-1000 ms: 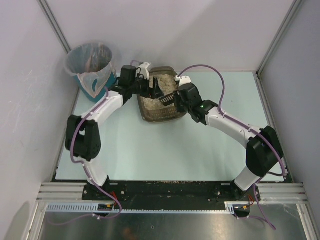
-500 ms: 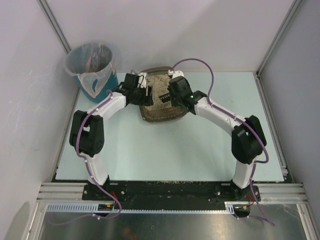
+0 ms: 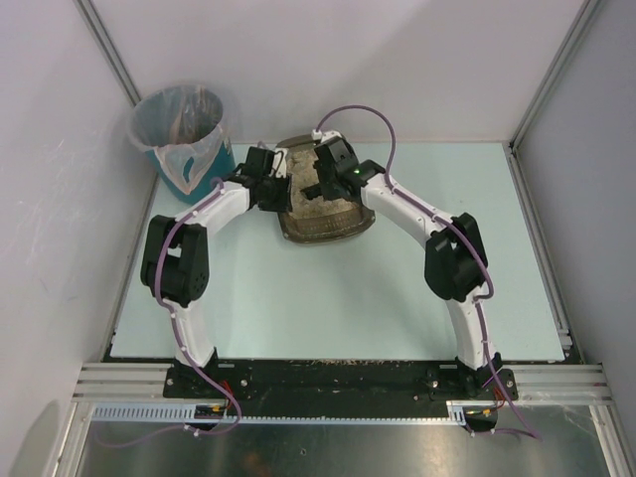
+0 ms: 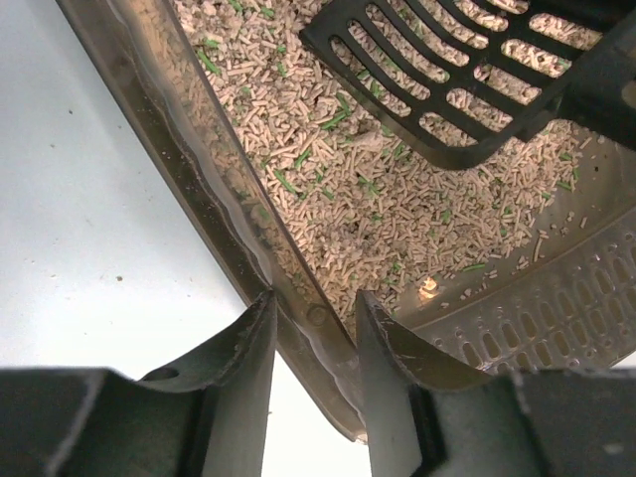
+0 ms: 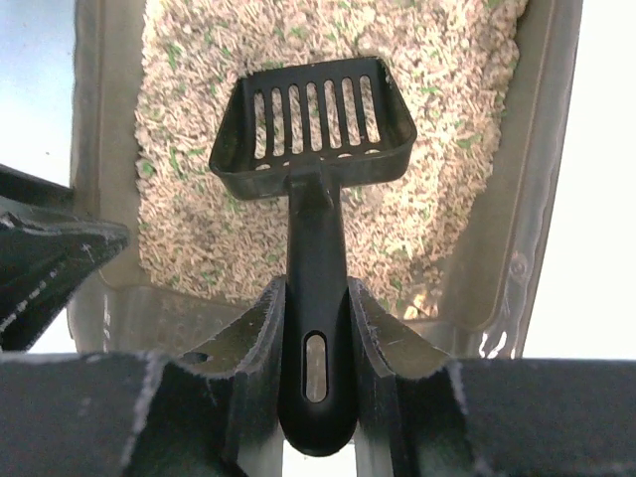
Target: Clean the litter box
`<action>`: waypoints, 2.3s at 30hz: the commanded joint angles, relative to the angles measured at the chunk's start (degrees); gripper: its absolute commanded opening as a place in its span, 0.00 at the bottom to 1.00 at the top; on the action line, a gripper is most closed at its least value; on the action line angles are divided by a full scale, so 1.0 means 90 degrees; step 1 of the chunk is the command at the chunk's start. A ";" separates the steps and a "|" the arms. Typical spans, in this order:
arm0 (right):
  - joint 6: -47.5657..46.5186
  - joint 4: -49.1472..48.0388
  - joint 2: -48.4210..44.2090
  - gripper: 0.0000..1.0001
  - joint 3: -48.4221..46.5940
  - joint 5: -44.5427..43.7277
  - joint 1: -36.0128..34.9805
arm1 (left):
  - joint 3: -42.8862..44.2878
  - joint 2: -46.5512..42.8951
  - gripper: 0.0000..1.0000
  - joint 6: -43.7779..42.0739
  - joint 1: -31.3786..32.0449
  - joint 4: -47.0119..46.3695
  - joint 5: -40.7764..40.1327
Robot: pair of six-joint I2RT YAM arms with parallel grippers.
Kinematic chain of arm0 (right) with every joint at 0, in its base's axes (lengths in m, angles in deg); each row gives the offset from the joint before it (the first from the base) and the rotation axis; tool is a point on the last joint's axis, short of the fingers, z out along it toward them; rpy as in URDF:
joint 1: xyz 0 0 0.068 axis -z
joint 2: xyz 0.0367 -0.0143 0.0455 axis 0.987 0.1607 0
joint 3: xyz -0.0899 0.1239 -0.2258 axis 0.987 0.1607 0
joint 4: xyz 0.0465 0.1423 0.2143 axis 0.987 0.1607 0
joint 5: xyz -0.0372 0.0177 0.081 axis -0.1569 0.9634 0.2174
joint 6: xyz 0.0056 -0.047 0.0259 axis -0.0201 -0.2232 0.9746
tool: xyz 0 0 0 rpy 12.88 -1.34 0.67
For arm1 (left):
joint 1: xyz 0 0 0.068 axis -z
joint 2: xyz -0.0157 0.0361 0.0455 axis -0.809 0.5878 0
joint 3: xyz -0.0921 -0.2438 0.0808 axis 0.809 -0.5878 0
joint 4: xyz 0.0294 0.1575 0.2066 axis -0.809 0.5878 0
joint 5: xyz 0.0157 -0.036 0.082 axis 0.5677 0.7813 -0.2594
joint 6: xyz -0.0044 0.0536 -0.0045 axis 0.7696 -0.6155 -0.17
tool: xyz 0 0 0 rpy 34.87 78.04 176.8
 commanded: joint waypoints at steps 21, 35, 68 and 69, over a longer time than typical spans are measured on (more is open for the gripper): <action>0.0344 -0.2472 0.0913 0.00 0.1117 -0.0098 0.0330 | 0.0021 0.0185 0.34 -0.0020 0.0134 0.0113 0.0679; 0.0061 -0.4856 0.0299 0.00 0.2943 0.0352 0.0418 | -0.0048 -0.0916 0.69 0.0165 0.0134 0.0201 0.0289; -0.0110 -0.5863 -0.2632 0.00 0.5708 0.1202 0.0272 | -0.1777 -0.5264 0.84 0.1523 -0.1897 0.0591 0.0201; -0.0279 -0.5854 -0.2681 0.00 0.5717 0.1066 0.0146 | -0.1728 -0.5283 0.85 0.1542 -0.1975 0.0620 0.0259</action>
